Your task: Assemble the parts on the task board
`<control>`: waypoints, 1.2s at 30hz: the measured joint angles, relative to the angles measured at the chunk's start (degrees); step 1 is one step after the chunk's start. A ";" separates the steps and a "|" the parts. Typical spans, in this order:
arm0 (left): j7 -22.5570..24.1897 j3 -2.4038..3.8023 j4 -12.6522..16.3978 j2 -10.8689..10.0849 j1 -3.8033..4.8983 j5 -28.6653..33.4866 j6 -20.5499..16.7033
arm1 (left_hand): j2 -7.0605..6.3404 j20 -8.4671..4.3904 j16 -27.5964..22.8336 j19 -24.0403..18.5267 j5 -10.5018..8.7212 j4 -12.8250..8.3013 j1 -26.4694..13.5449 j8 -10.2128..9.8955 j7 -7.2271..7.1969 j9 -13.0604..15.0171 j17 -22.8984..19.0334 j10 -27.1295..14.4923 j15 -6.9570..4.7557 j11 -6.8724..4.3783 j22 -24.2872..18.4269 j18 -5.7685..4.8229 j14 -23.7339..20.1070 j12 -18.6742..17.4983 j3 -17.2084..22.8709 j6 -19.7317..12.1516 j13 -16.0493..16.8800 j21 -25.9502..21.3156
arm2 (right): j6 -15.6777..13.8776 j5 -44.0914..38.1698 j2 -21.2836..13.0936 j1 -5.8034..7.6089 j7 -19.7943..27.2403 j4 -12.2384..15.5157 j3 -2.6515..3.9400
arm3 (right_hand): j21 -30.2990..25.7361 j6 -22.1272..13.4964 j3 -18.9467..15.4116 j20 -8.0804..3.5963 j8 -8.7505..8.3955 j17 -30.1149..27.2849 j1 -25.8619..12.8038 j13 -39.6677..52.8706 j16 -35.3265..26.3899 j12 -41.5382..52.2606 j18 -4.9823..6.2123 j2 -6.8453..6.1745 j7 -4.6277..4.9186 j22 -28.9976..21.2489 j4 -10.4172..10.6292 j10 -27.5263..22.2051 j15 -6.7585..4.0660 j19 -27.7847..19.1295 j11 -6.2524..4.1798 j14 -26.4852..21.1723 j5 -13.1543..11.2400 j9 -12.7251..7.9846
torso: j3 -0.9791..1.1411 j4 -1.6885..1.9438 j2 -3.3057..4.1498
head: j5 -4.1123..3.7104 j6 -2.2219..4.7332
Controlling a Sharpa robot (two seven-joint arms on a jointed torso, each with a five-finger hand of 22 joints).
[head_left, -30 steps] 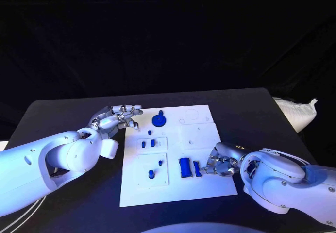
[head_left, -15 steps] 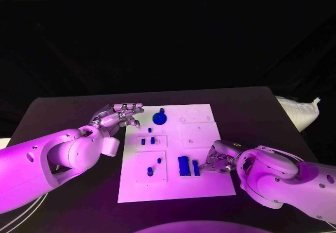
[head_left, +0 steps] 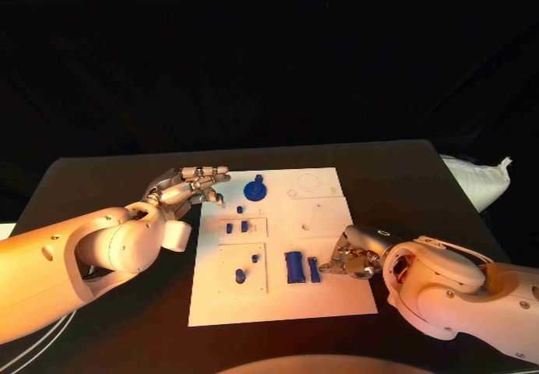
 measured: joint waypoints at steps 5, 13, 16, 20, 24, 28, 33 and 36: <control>-0.01 -0.01 -0.04 0.00 -0.06 0.00 0.01 | 0.00 0.00 0.00 0.00 0.00 0.00 0.00 0.00 0.00 0.00 0.00 0.00 0.00 0.00 0.00 0.00 0.00 0.00 0.00 0.00 0.00 0.00 | -0.74 -0.22 -0.08 0.03 0.36 1.05 0.12 | 0.00 0.00 -1.47 0.00 0.00 0.00 -0.63 0.04 0.00 0.00 0.00 0.03 0.00 0.07 0.11 0.00 0.00 0.00 0.00 0.00 0.00 0.08 | 0.00 0.06 -0.01 | -0.03 0.17; -0.02 -0.01 -0.04 0.00 -0.13 -0.01 0.02 | 0.00 0.00 0.00 0.00 0.00 0.00 0.00 0.00 0.00 0.00 0.00 0.00 0.00 0.00 0.00 0.00 0.00 0.00 0.00 0.00 0.00 0.00 | -0.32 -0.18 0.35 0.03 1.08 1.37 0.15 | 0.00 0.00 -2.93 0.00 0.00 -0.01 -1.08 0.10 0.00 -0.01 0.01 -0.15 0.00 0.07 0.04 0.16 0.00 0.00 -0.16 0.00 -2.62 0.22 | -0.05 0.07 0.05 | -0.04 0.24; -0.03 -0.01 -0.02 -0.01 -0.15 -0.02 0.02 | 0.00 0.00 0.00 0.00 0.00 0.00 0.00 0.00 0.00 0.00 0.01 0.00 0.00 0.00 0.00 0.00 -0.01 0.00 0.00 0.00 0.00 0.00 | 0.57 -0.10 0.75 0.03 1.17 1.24 0.15 | 0.00 0.00 -3.30 0.00 0.00 -0.01 -1.08 0.17 0.00 -0.02 0.00 -0.15 0.00 0.07 -0.02 0.16 0.00 0.00 -0.16 0.00 -3.74 0.29 | -0.08 0.07 0.08 | 0.02 0.23; -0.04 -0.01 -0.01 -0.03 -0.15 -0.02 0.03 | 0.00 0.00 0.00 0.00 0.00 0.00 0.00 0.00 0.00 0.00 -0.01 0.00 0.01 0.00 0.00 0.00 -0.01 0.00 0.00 0.00 0.00 0.00 | 1.77 -0.06 1.05 0.02 1.18 0.94 0.15 | 0.00 0.00 -3.31 0.00 0.00 -0.01 -1.08 0.21 0.00 -0.03 0.00 -0.14 0.01 0.06 -0.03 0.16 0.00 0.00 -0.16 0.00 -4.22 0.29 | -0.08 0.08 0.10 | 0.09 0.15; -0.04 -0.01 0.02 -0.07 -0.16 -0.03 0.03 | 0.00 0.00 0.00 0.00 0.00 0.00 0.00 0.00 0.00 0.00 -0.04 0.00 0.01 0.00 0.00 0.00 -0.01 0.00 0.00 0.00 0.00 0.00 | 3.05 -0.06 1.35 0.00 1.11 0.53 0.13 | 0.00 0.00 -3.45 0.00 -0.01 -0.01 -1.08 0.35 0.00 -0.03 0.00 -0.15 0.01 0.06 -0.17 0.15 0.00 0.00 -0.16 0.00 -4.56 0.36 | -0.04 0.08 0.10 | 0.13 0.08; -0.05 -0.01 0.05 -0.12 -0.16 -0.04 0.03 | 0.00 0.00 0.00 0.00 0.00 0.00 0.00 0.00 0.00 0.00 -0.04 0.01 0.01 0.00 0.00 0.00 -0.01 0.00 0.00 0.00 0.00 0.00 | 3.91 -0.22 1.73 0.01 1.00 0.09 0.18 | 0.00 0.00 -3.60 0.00 -0.01 -0.01 -0.68 0.50 0.00 -0.02 0.00 0.22 0.01 0.09 -0.32 0.15 0.00 0.00 -0.16 0.00 -4.81 0.42 | -0.01 0.07 0.10 | 0.23 -0.02; -0.06 -0.01 0.07 -0.15 -0.16 -0.06 0.04 | 0.00 0.00 0.00 0.00 0.00 0.00 0.00 0.00 0.00 0.00 -0.04 0.01 0.01 -0.01 0.00 0.00 -0.01 0.00 0.00 0.00 0.00 0.00 | 4.45 -0.77 2.36 0.02 0.89 -0.93 0.23 | 0.00 0.00 -3.61 0.00 0.33 -0.02 0.56 0.51 0.00 0.22 0.00 0.36 0.01 0.17 -0.32 0.30 0.00 0.00 0.03 0.00 -4.88 0.52 | 0.02 0.04 0.12 | 0.29 -0.19; -0.07 -0.01 0.07 -0.16 -0.17 -0.07 0.04 | 0.00 0.00 0.00 0.00 0.00 0.00 0.00 0.00 0.00 0.00 -0.04 0.01 0.01 -0.01 0.00 0.00 -0.01 0.00 0.00 0.00 0.00 0.00 | 4.51 -1.23 2.63 0.01 0.85 -1.61 0.23 | 0.00 0.28 -3.61 0.00 0.82 -0.02 0.68 0.55 0.00 0.54 0.00 0.47 -0.26 0.23 -0.32 0.49 0.00 0.00 -0.16 0.00 -4.88 0.85 | 0.03 0.04 0.12 | 0.30 -0.26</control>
